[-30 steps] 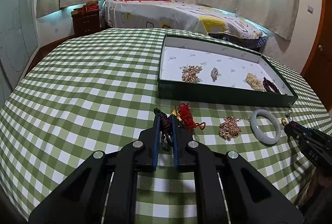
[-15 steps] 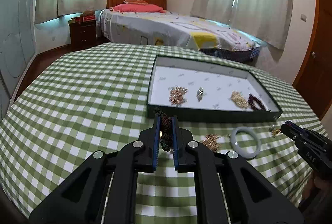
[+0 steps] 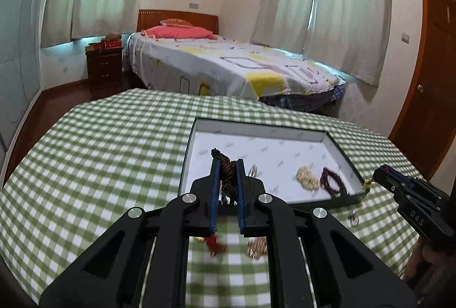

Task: Organize jewelry
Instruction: 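Carry the pendant into the box with left tool while right tool drops the red tassel charm there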

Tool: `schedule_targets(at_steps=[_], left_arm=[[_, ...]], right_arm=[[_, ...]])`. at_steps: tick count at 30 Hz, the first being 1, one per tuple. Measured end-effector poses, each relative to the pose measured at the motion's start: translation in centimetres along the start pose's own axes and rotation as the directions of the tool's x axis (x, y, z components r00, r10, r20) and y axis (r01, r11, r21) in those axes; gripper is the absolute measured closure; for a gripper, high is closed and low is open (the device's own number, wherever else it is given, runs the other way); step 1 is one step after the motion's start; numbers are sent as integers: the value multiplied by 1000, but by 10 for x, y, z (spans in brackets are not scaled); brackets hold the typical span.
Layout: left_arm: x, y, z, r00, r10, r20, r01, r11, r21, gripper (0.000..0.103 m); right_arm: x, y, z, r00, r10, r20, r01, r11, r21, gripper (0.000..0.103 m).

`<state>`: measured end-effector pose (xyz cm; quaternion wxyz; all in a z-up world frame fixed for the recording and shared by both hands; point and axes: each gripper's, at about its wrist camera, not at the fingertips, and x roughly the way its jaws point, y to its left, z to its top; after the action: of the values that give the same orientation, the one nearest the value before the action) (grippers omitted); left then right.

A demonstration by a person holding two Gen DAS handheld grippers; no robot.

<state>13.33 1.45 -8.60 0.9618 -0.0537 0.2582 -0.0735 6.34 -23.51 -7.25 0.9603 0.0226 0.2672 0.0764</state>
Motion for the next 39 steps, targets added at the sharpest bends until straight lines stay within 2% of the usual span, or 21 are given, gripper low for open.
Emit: schedule_targets(at_steps=[10,14,18,24,34,36,39], left_arm=[[47,-12,42,998,-11,64,10,1000,15,92],[79,-15,52,999,-4,53,2,1000,23,92],[122,-14,46,1000,0,-27,0,1000,12,92],[174,-12,34,988,45,-150,-40,998,42,92],[208,-15,29,962,80,-262,-64,996,68,91],[211,-15,28,958,82,-274,-67,996,62,87],[212,-18,27,958,81,-276,-65,996,67,79]], right_arm=[[38,-3,50,996,-6,85,7,1000,-16,89],[61,-10,55,997,-17,81,17,1000,-2,89],[93,-19,49,999,-37,32,37,999,10,89],[135,-30,36,995,-54,-87,55,998,14,89],[159,-34,29,974,-75,-212,82,996,25,89],[163,-35,28,969,-70,-236,79,996,31,89],[165,-38,29,967,-73,-246,82,996,27,82]])
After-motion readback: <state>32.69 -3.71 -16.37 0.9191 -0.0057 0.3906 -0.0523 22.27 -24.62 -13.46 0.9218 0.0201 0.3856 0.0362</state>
